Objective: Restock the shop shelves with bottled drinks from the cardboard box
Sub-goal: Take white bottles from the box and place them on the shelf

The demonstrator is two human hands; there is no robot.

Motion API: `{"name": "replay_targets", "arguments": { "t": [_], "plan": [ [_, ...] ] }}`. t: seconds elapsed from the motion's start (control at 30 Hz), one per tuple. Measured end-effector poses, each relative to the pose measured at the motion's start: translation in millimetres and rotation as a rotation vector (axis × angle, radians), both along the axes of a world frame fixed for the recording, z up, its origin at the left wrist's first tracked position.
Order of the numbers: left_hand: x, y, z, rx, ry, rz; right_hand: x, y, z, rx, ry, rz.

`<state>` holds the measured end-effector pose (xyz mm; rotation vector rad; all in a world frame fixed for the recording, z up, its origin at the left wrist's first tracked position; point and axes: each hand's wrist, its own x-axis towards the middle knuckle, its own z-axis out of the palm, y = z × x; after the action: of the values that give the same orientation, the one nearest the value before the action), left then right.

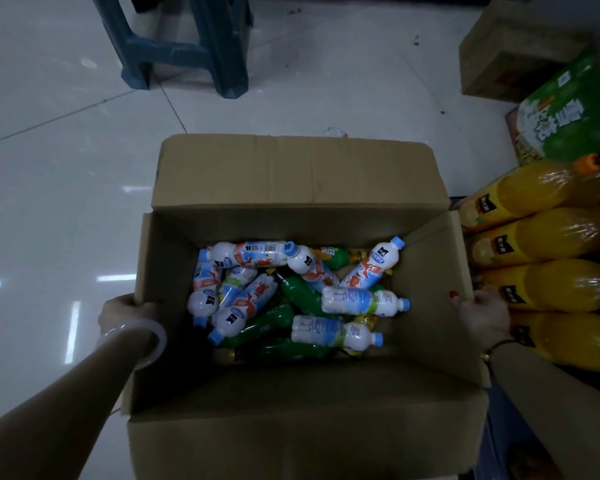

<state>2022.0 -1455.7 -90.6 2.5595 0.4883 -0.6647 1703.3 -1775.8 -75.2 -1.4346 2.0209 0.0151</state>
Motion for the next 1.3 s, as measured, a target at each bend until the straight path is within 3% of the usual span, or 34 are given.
{"name": "replay_targets", "arguments": {
  "t": [0.2,0.37,0.43,0.57,0.67,0.87,1.07,1.3],
  "plan": [
    [-13,-11,23,-0.063,-0.12,-0.097,1,4,20,0.044,-0.017,0.11],
    [-36,-25,25,-0.256,-0.246,-0.297,23,30,29,-0.096,-0.072,0.278],
    [-48,-32,19,-0.304,-0.199,-0.368,31,43,27,-0.119,-0.14,0.389],
    [-59,-49,13,-0.366,0.073,-0.41,47,64,18,-0.03,-0.271,0.51],
    [-67,-62,-4,-0.398,0.188,-0.448,52,75,-1,0.032,-0.359,0.444],
    [-87,-98,-42,-0.549,0.214,-0.332,56,87,-50,0.064,-0.361,0.187],
    [-108,-146,-81,-0.682,0.147,-0.224,72,101,-106,0.074,-0.329,-0.141],
    [-103,-166,-126,-0.676,0.105,-0.144,88,105,-165,-0.068,-0.209,-0.359]
  ]
}}
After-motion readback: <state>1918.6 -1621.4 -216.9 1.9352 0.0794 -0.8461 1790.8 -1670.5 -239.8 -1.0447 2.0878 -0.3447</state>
